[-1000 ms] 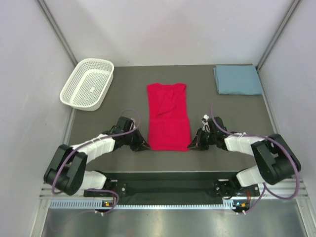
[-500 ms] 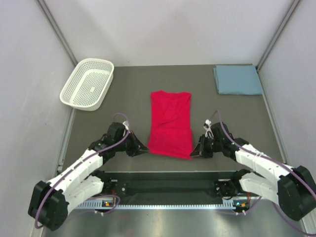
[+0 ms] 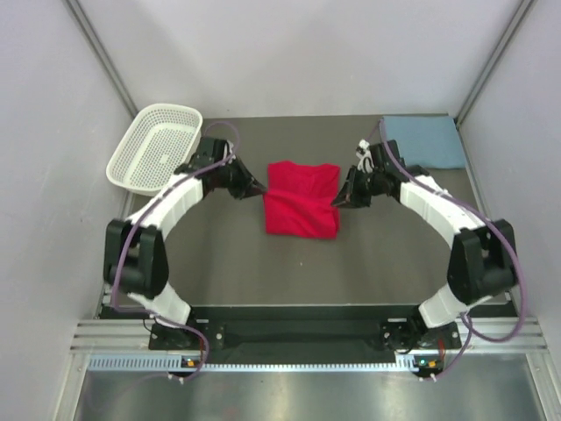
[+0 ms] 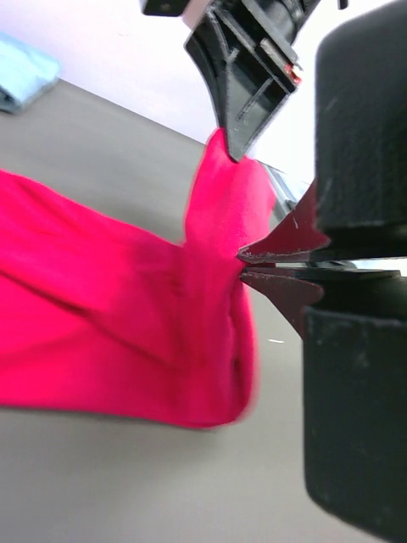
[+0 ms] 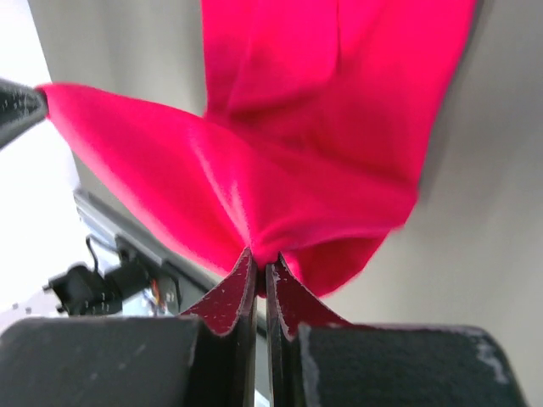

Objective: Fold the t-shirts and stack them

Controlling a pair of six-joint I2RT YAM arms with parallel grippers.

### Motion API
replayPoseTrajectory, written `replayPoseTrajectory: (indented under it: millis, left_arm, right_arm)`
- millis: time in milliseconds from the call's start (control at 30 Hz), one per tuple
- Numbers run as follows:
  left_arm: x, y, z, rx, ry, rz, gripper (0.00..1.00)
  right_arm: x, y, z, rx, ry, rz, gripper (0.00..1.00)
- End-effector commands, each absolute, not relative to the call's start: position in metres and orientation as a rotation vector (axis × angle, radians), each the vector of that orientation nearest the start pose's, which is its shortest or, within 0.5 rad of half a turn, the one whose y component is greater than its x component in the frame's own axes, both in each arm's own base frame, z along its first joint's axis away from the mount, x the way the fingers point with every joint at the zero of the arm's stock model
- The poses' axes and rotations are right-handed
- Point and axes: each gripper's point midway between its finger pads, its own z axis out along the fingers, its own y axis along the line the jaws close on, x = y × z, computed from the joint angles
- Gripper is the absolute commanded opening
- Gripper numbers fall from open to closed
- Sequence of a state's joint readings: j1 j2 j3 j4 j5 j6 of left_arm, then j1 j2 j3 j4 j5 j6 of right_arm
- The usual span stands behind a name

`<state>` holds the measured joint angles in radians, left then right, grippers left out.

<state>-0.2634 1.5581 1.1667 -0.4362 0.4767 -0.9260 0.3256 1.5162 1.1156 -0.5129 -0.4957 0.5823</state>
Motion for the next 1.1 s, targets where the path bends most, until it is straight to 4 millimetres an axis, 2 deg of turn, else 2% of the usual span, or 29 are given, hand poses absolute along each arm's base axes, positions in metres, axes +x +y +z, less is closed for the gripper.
replayPoseTrajectory:
  millis: [0, 33, 67, 100, 133, 167, 200, 233, 267, 300, 333, 400, 433, 500, 633, 700, 733, 800, 833, 867, 1000, 1067]
  left_arm:
    - [0.389, -0.22, 0.167, -0.453, 2.528, -1.137, 0.0]
    - [0.403, -0.225, 0.18, -0.413, 2.494, -1.156, 0.0]
    - [0.41, -0.229, 0.18, -0.4, 2.496, -1.182, 0.0]
    - [0.419, -0.231, 0.167, -0.408, 2.518, -1.184, 0.0]
    - [0.431, -0.235, 0.176, -0.381, 2.49, -1.198, 0.0]
    - [0.437, -0.237, 0.176, -0.378, 2.486, -1.209, 0.0]
    - [0.444, -0.239, 0.164, -0.389, 2.506, -1.211, 0.0]
    - [0.453, -0.24, 0.169, -0.38, 2.488, -1.214, 0.0]
    - [0.461, -0.239, 0.16, -0.398, 2.497, -1.212, 0.0]
    - [0.466, -0.24, 0.159, -0.4, 2.493, -1.224, 0.0]
    - [0.473, -0.24, 0.164, -0.4, 2.474, -1.232, 0.0]
    - [0.484, -0.238, 0.157, -0.413, 2.47, -1.233, 0.0]
    - [0.49, -0.238, 0.163, -0.41, 2.451, -1.242, 0.0]
    - [0.499, -0.237, 0.162, -0.421, 2.431, -1.243, 0.0]
    - [0.514, -0.234, 0.162, -0.451, 2.386, -1.252, 0.0]
    - [0.52, -0.233, 0.154, -0.47, 2.386, -1.263, 0.0]
    - [0.523, -0.234, 0.155, -0.479, 2.379, -1.274, 0.0]
    - [0.529, -0.235, 0.144, -0.494, 2.391, -1.279, 0.0]
    - [0.534, -0.235, 0.147, -0.485, 2.379, -1.284, 0.0]
    - [0.537, -0.234, 0.139, -0.494, 2.388, -1.275, 0.0]
    - [0.554, -0.23, 0.137, -0.518, 2.352, -1.275, 0.0]
    - [0.56, -0.229, 0.123, -0.542, 2.367, -1.279, 0.0]
  right_arm:
    - [0.339, 0.213, 0.156, 0.059, 2.586, 0.976, 0.0]
    - [0.348, 0.212, 0.146, 0.076, 2.61, 0.976, 0.0]
    - [0.355, 0.214, 0.146, 0.079, 2.61, 0.986, 0.0]
    - [0.366, 0.216, 0.154, 0.074, 2.587, 0.997, 0.0]
    - [0.374, 0.215, 0.144, 0.092, 2.608, 0.998, 0.0]
    - [0.381, 0.215, 0.144, 0.093, 2.605, 0.997, 0.0]
    - [0.387, 0.214, 0.143, 0.1, 2.605, 0.999, 0.0]
    - [0.398, 0.214, 0.142, 0.107, 2.6, 1.007, 0.0]
    - [0.403, 0.213, 0.142, 0.104, 2.598, 1.008, 0.0]
    - [0.413, 0.212, 0.147, 0.103, 2.58, 1.01, 0.0]
    - [0.42, 0.209, 0.139, 0.121, 2.589, 1.01, 0.0]
    - [0.432, 0.208, 0.145, 0.111, 2.573, 1.021, 0.0]
    - [0.437, 0.206, 0.139, 0.124, 2.584, 1.023, 0.0]
    - [0.446, 0.204, 0.144, 0.121, 2.568, 1.027, 0.0]
    - [0.461, 0.204, 0.14, 0.137, 2.56, 1.063, 0.0]
    - [0.468, 0.205, 0.141, 0.143, 2.553, 1.069, 0.0]
    - [0.471, 0.205, 0.133, 0.148, 2.565, 1.081, 0.0]
    - [0.477, 0.206, 0.131, 0.148, 2.56, 1.089, 0.0]
    - [0.48, 0.206, 0.125, 0.153, 2.568, 1.088, 0.0]
    - [0.482, 0.206, 0.122, 0.157, 2.571, 1.088, 0.0]
    - [0.497, 0.204, 0.11, 0.18, 2.56, 1.097, 0.0]
    - [0.504, 0.201, 0.108, 0.194, 2.548, 1.096, 0.0]
